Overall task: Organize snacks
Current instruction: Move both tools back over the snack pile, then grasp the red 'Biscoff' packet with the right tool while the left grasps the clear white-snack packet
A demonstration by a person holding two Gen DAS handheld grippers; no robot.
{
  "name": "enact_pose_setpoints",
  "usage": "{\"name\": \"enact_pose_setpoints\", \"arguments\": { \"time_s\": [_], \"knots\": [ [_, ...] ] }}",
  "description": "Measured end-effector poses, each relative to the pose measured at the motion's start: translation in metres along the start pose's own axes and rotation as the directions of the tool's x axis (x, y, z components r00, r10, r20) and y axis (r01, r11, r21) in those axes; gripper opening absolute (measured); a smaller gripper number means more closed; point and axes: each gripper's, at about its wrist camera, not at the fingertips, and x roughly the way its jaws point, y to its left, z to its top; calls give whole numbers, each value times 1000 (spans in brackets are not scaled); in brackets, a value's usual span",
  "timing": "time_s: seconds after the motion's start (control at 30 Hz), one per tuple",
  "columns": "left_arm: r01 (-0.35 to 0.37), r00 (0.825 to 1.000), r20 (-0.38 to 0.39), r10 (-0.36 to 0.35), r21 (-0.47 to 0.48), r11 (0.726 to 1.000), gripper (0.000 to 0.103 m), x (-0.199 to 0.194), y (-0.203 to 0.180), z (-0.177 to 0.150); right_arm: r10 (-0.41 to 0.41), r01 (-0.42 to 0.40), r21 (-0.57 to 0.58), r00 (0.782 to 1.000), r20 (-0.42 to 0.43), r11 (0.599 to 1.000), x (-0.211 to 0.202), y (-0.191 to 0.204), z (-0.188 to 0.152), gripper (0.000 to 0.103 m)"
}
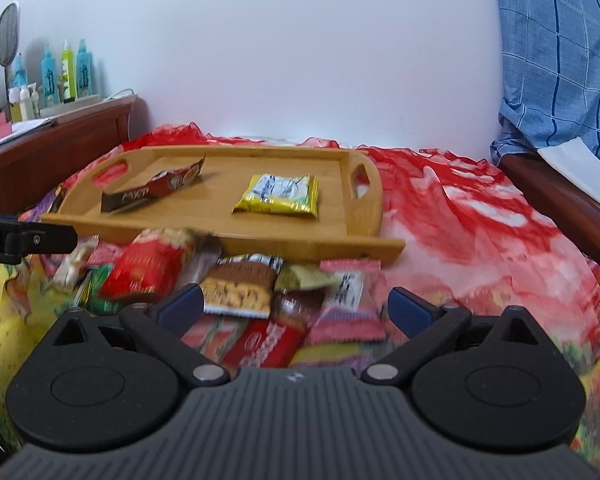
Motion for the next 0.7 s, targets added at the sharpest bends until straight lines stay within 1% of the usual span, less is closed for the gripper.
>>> {"name": "enact_pose_setpoints", "arguments": {
  "time_s": [0.1, 0.17, 0.2, 0.23, 0.3, 0.33, 0.37, 0.43, 0.47, 0.5, 0.53, 0.6, 0.7],
  "knots": [
    [-13, 1000, -3, 13, 7, 1000, 103, -1, 1, -9, -6, 6, -1, 1000, 10, 1000, -5, 5, -9, 103],
    [-35, 999, -9, 35, 14, 999, 100, 0, 1, -14, -22, 21, 12, 999, 25, 1000, -8, 8, -13, 102],
    [-55, 998, -11, 56, 20, 998, 90, 0, 0, -16, -32, 31, 27, 999, 33, 999, -10, 8, -15, 101],
    [-81, 997, -15, 82, 26, 996, 77, 0, 0, -17, -38, 36, 47, 998, 41, 998, -13, 9, -18, 100],
    [-110, 994, -22, 110, 31, 993, 63, 0, -1, -19, -45, 41, 81, 998, 50, 996, -17, 9, -23, 97],
    [-107, 994, -24, 108, 26, 994, 58, 0, 0, -20, -46, 41, 92, 998, 51, 995, -18, 10, -25, 95],
    [-101, 995, -23, 101, 17, 995, 56, -1, 1, -20, -46, 41, 100, 998, 50, 994, -19, 10, -28, 92],
    [-87, 996, -25, 87, 1, 996, 50, 0, 2, -20, -46, 41, 110, 998, 38, 993, -20, 12, -31, 88],
    [-85, 996, -29, 85, -2, 996, 48, 2, 2, -20, -48, 44, 114, 998, 31, 992, -19, 13, -31, 84],
    [-92, 995, -31, 92, -6, 996, 43, 3, 2, -19, -48, 45, 119, 999, 24, 992, -18, 13, -32, 81],
    [-102, 994, -33, 102, -9, 995, 34, 5, 3, -19, -48, 45, 124, 999, 19, 991, -18, 14, -32, 75],
    [-117, 992, -43, 116, -22, 993, 23, 8, 5, -18, -49, 47, 136, 999, 10, 990, -17, 15, -32, 61],
    [-115, 993, -48, 112, -72, 991, 22, 11, 10, -16, -57, 55, 132, 998, 13, 990, -18, 17, -30, 53]
  ]
}}
